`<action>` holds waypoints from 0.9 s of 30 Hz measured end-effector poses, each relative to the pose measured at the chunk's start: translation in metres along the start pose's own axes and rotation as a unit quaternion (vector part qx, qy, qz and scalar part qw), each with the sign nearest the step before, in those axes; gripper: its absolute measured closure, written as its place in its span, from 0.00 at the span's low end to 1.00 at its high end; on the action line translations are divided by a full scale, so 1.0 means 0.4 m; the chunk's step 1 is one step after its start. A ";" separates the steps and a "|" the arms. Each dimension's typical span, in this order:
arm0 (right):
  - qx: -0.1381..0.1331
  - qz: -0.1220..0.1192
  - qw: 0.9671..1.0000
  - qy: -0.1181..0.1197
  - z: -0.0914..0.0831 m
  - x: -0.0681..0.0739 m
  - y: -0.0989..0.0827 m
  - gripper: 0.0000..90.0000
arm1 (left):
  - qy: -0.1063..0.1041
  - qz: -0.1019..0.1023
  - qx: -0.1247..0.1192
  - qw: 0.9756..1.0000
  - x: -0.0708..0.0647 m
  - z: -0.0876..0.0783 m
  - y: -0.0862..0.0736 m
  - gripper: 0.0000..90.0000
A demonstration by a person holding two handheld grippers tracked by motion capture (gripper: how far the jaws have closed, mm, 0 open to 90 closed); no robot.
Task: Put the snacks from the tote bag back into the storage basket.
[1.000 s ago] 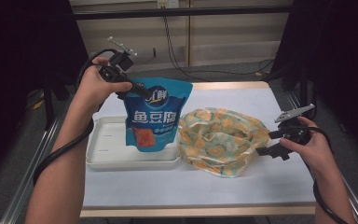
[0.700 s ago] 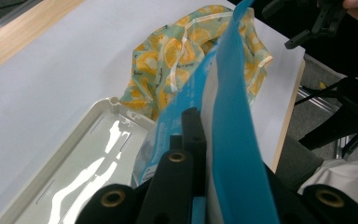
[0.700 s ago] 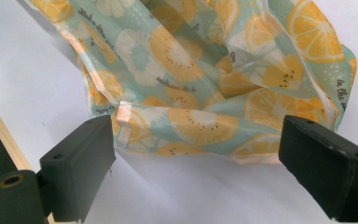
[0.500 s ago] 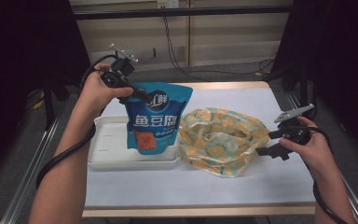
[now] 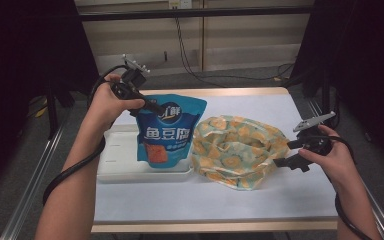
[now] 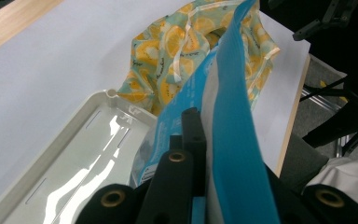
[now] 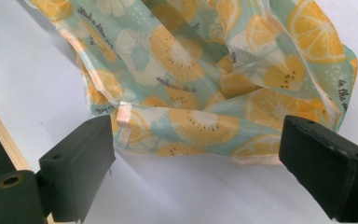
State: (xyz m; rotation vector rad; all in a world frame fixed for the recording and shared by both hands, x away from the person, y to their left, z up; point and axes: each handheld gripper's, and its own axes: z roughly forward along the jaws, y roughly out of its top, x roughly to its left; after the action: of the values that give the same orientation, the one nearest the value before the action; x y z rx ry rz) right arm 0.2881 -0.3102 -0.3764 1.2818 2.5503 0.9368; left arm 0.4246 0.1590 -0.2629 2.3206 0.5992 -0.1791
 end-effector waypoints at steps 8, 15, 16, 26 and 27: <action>-0.002 -0.003 1.000 0.000 0.001 0.001 0.001 0.11 | -0.002 -0.006 -0.001 1.000 0.003 0.014 -0.006 1.00; 0.000 -0.003 1.000 0.001 0.002 0.001 0.002 0.11 | -0.004 -0.004 -0.011 1.000 0.007 0.023 -0.012 1.00; 0.001 -0.002 1.000 0.000 0.002 0.002 0.002 0.11 | -0.005 -0.005 -0.016 1.000 0.006 0.024 -0.013 1.00; 0.000 -0.005 1.000 0.002 0.002 0.003 0.002 0.10 | -0.005 -0.008 -0.017 1.000 0.012 0.017 -0.032 1.00; 0.001 -0.005 1.000 0.002 0.002 0.003 0.002 0.11 | -0.008 -0.011 -0.015 1.000 0.012 0.016 -0.035 1.00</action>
State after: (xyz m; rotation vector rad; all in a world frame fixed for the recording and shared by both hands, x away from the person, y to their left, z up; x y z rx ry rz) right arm 0.2885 -0.3084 -0.3764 1.2673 2.5587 0.9371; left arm 0.4227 0.1651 -0.2776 2.2819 0.6164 -0.1966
